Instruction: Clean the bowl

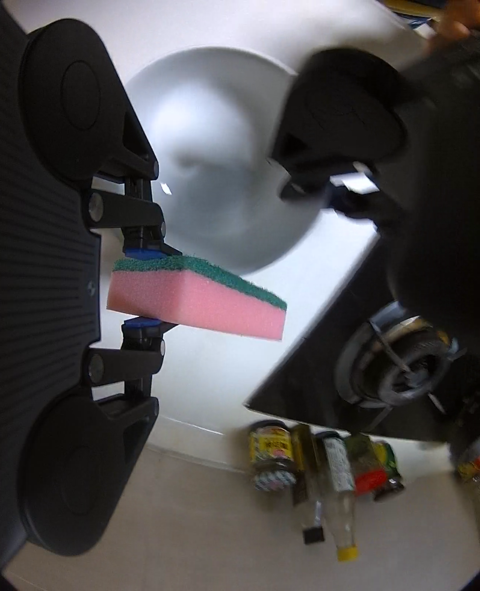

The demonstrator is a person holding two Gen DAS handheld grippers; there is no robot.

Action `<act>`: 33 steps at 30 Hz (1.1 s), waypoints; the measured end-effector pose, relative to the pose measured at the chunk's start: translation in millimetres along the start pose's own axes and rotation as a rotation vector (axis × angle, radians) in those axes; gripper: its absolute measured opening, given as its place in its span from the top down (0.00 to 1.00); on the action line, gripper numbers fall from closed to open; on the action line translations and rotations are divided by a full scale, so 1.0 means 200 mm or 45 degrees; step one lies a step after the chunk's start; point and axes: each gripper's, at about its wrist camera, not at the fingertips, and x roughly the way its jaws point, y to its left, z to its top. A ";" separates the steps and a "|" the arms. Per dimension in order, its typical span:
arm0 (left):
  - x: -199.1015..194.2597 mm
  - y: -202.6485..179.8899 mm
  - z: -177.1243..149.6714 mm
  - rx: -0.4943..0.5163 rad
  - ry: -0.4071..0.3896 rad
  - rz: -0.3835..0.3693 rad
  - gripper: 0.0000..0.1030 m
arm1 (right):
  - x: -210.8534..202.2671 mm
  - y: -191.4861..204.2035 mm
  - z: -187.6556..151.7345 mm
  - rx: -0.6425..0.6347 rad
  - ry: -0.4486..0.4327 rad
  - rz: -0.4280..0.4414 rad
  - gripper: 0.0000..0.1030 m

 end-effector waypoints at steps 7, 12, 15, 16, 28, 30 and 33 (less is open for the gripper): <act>0.05 -0.07 0.07 0.195 -0.033 -0.048 0.82 | -0.09 0.08 -0.28 0.483 0.050 0.097 0.76; 0.10 -0.16 0.14 0.336 -0.056 -0.074 0.74 | -0.23 0.31 -0.48 1.024 0.060 0.125 0.76; 0.12 -0.21 0.17 0.417 -0.083 -0.086 0.68 | -0.29 0.41 -0.52 1.218 0.050 0.137 0.76; 0.13 -0.23 0.19 0.442 -0.081 -0.090 0.68 | -0.31 0.45 -0.53 1.282 0.047 0.130 0.76; -0.04 -0.12 -0.01 0.286 -0.038 0.063 0.88 | -0.20 0.14 -0.26 0.690 0.065 -0.227 0.76; -0.04 -0.13 -0.08 0.231 -0.053 0.095 0.88 | -0.13 0.11 -0.18 0.534 0.074 -0.238 0.76; -0.02 -0.15 -0.12 0.235 -0.093 0.135 0.87 | -0.02 0.11 -0.07 0.343 0.084 -0.224 0.76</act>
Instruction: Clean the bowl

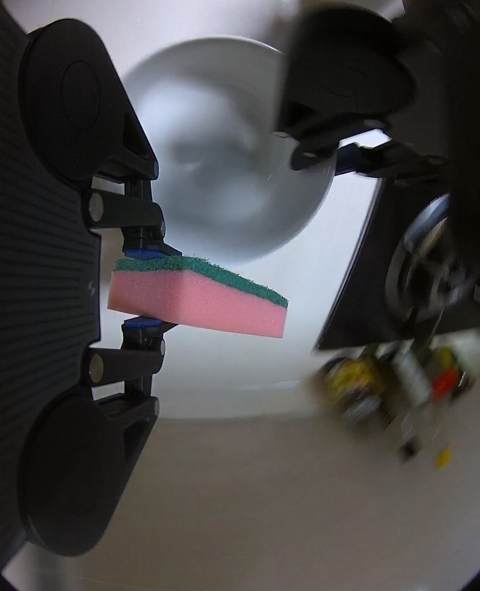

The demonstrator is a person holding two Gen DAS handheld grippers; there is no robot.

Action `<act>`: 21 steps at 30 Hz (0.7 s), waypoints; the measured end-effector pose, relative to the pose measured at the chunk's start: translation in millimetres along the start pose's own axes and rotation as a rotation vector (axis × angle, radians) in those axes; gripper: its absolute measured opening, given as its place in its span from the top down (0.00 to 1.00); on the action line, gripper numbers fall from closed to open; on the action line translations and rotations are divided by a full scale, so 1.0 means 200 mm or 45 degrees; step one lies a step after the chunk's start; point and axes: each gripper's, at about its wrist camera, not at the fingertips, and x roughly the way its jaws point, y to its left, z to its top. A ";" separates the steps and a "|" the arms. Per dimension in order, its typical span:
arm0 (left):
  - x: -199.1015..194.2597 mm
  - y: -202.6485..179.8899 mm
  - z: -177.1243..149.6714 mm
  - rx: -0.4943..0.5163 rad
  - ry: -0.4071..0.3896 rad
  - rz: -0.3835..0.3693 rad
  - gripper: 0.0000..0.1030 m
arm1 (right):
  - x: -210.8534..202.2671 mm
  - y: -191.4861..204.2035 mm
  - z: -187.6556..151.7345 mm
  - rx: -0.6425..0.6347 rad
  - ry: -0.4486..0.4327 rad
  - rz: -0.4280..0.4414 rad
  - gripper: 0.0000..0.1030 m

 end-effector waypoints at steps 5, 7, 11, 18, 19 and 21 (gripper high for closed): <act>0.02 0.01 0.03 -0.016 -0.026 -0.002 0.87 | 0.01 0.06 -0.04 -0.012 0.059 -0.012 0.76; 0.02 0.01 0.04 -0.021 -0.023 -0.011 0.86 | 0.01 0.07 -0.09 0.017 0.088 -0.004 0.76; 0.05 -0.02 0.08 0.019 -0.019 -0.007 0.83 | -0.13 0.18 -0.25 0.079 0.159 -0.002 0.76; 0.07 -0.07 0.13 0.087 -0.005 0.000 0.80 | -0.46 0.27 -0.40 0.230 0.137 0.091 0.76; 0.07 -0.06 0.14 0.100 0.011 -0.014 0.81 | -0.50 0.26 -0.39 0.219 0.111 0.084 0.76; 0.08 -0.05 0.16 0.124 0.037 -0.044 0.81 | -0.56 0.25 -0.32 0.126 0.056 0.044 0.76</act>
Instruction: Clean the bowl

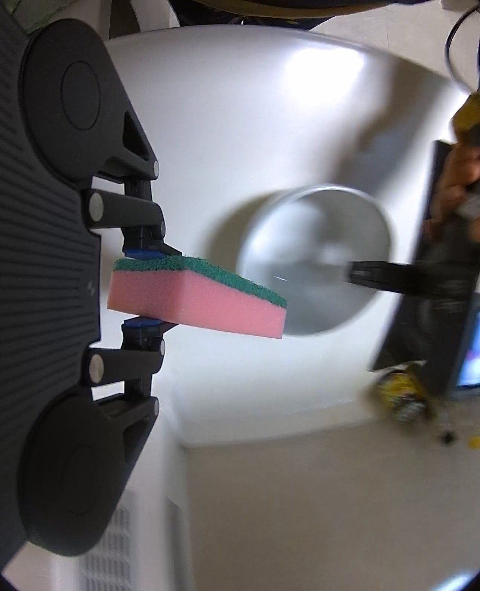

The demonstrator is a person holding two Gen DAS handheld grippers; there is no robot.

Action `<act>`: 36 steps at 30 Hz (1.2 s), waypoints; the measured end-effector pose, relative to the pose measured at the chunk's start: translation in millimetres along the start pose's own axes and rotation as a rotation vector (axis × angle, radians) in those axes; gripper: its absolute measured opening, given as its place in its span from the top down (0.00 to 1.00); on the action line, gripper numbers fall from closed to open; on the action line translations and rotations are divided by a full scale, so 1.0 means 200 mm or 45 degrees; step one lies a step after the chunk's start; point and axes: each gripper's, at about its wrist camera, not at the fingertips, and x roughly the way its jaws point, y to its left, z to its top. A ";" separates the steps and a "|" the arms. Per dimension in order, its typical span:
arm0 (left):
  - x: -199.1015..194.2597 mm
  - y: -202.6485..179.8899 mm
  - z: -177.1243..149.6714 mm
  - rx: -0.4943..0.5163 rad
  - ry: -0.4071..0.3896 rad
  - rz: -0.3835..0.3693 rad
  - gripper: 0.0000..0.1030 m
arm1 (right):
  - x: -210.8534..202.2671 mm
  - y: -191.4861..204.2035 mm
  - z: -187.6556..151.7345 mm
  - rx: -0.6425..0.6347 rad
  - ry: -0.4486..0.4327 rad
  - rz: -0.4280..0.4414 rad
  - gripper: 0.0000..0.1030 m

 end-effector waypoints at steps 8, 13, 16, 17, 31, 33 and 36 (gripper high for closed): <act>-0.04 -0.02 0.01 0.129 0.004 0.035 0.83 | 0.29 0.06 0.25 -0.490 0.017 -0.033 0.76; -0.05 0.02 0.00 0.112 -0.005 0.058 0.83 | 0.40 0.08 0.34 -0.643 0.095 0.031 0.76; -0.05 0.04 0.00 0.087 -0.010 0.038 0.83 | 0.42 0.07 0.37 -0.688 0.153 0.115 0.75; -0.05 0.05 0.00 0.069 -0.010 0.030 0.83 | 0.41 0.07 0.38 -0.696 0.160 0.148 0.75; -0.01 0.08 0.06 0.006 -0.018 -0.006 0.79 | 0.28 -0.41 0.43 -0.178 -0.007 1.066 0.75; -0.01 0.09 0.06 -0.002 -0.018 -0.021 0.78 | 0.27 -0.51 0.37 -0.002 -0.078 1.170 0.75; -0.01 0.11 0.07 -0.010 -0.009 -0.044 0.78 | 0.12 -0.60 0.17 0.258 -0.302 1.237 0.75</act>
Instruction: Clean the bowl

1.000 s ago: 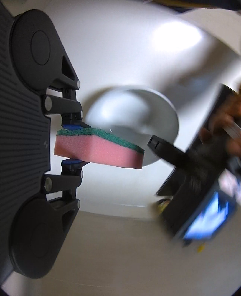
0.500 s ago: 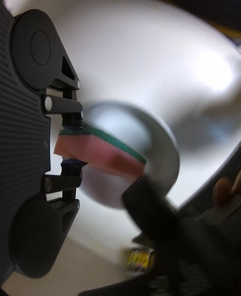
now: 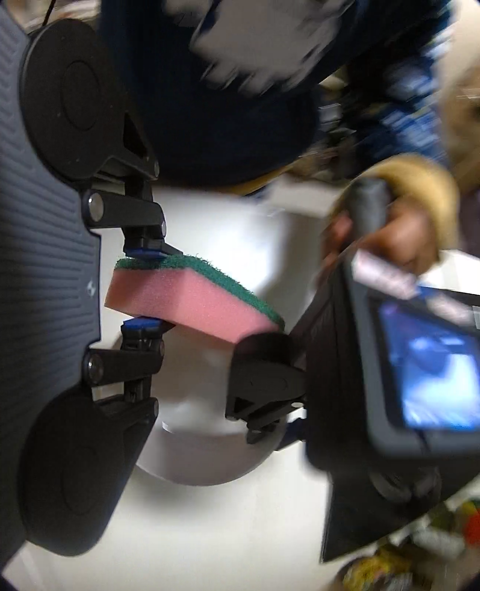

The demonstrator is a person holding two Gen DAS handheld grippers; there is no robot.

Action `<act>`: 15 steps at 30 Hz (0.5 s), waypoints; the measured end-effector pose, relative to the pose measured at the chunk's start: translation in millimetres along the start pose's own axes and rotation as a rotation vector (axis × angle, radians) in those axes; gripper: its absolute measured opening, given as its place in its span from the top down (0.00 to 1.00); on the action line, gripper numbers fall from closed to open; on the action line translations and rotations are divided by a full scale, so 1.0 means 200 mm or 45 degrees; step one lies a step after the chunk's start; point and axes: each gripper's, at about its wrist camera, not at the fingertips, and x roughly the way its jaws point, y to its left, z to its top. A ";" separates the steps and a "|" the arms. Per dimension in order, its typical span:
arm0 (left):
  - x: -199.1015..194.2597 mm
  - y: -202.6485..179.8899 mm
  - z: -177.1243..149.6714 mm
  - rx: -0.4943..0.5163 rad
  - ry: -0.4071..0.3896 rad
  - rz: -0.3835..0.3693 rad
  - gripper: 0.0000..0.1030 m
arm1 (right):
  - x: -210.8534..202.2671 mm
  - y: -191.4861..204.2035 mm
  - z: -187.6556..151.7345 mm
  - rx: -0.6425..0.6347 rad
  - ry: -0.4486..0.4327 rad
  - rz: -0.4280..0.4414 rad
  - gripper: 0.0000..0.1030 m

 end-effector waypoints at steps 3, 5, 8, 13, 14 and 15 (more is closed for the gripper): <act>0.00 0.00 0.01 -0.002 0.002 0.000 0.79 | -0.19 0.15 -0.20 0.101 -0.354 -0.009 0.75; 0.00 0.01 0.00 -0.022 0.003 -0.005 0.79 | -0.22 0.28 -0.35 0.159 -0.501 -0.120 0.75; -0.01 0.01 -0.01 -0.058 -0.002 -0.002 0.80 | -0.18 0.34 -0.49 0.309 -0.632 -0.432 0.75; -0.06 0.01 -0.07 -0.129 -0.057 0.032 0.85 | 0.06 0.31 -0.68 0.977 -0.865 -1.054 0.75; -0.10 0.00 -0.09 -0.149 -0.098 0.051 0.88 | 0.12 0.29 -0.70 1.023 -0.872 -1.095 0.75; -0.15 -0.01 -0.12 -0.169 -0.147 0.070 0.90 | 0.20 0.27 -0.70 1.083 -0.866 -1.155 0.75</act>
